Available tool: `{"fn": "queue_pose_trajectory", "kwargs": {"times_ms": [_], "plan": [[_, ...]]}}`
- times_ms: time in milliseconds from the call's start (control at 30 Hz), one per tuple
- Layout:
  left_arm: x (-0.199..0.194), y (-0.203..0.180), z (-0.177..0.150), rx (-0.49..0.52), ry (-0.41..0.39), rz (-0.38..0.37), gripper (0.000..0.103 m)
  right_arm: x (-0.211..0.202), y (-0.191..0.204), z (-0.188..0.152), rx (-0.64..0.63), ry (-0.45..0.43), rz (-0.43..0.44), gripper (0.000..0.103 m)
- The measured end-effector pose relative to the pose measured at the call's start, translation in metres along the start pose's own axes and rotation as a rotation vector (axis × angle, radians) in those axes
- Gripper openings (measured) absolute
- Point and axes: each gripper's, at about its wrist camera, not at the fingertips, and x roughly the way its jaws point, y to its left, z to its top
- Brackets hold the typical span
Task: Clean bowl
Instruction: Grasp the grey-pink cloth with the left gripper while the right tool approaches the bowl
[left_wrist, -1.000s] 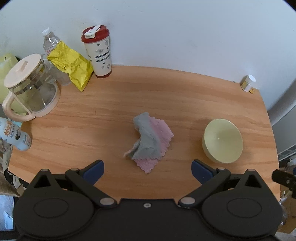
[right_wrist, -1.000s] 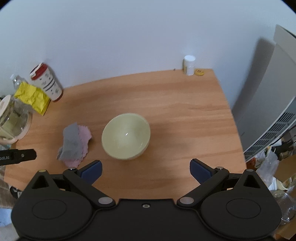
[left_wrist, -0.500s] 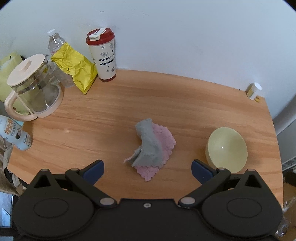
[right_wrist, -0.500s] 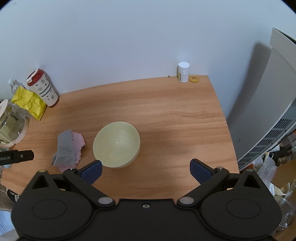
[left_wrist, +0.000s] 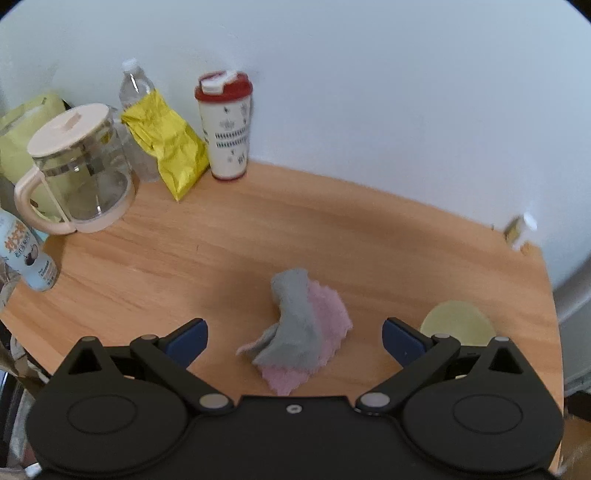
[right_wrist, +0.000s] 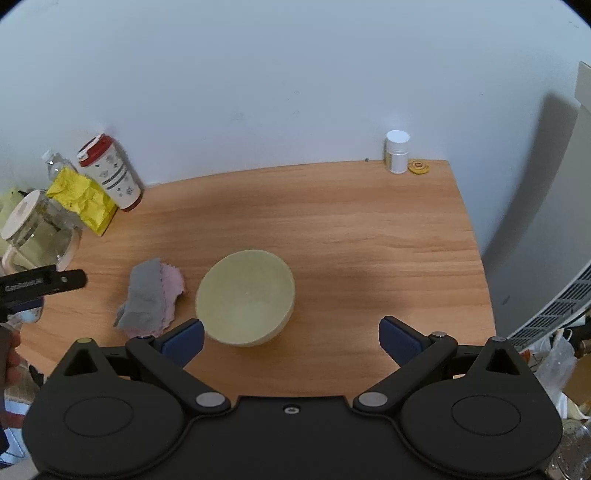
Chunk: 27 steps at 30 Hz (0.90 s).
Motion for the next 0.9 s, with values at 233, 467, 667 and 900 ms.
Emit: {"fn": "queue_pose_trajectory", "kwargs": {"times_ms": [233,467,667,900], "plan": [[0.018,-0.002,-0.011,-0.06,0.01,-0.023,0.103,0.027,-0.008,-0.001,-0.041,0.035,0.041,0.088],[0.045,0.002,-0.013,-0.036,0.086,-0.075,0.102,0.053,-0.012,0.004,0.0,0.071,0.093,0.087],[0.073,0.005,-0.01,0.011,0.109,-0.087,0.102,0.078,-0.005,0.01,-0.007,0.099,0.062,0.081],[0.125,0.003,-0.005,0.146,0.185,-0.099,0.102,0.101,0.002,0.011,0.038,0.129,0.075,0.072]]}}
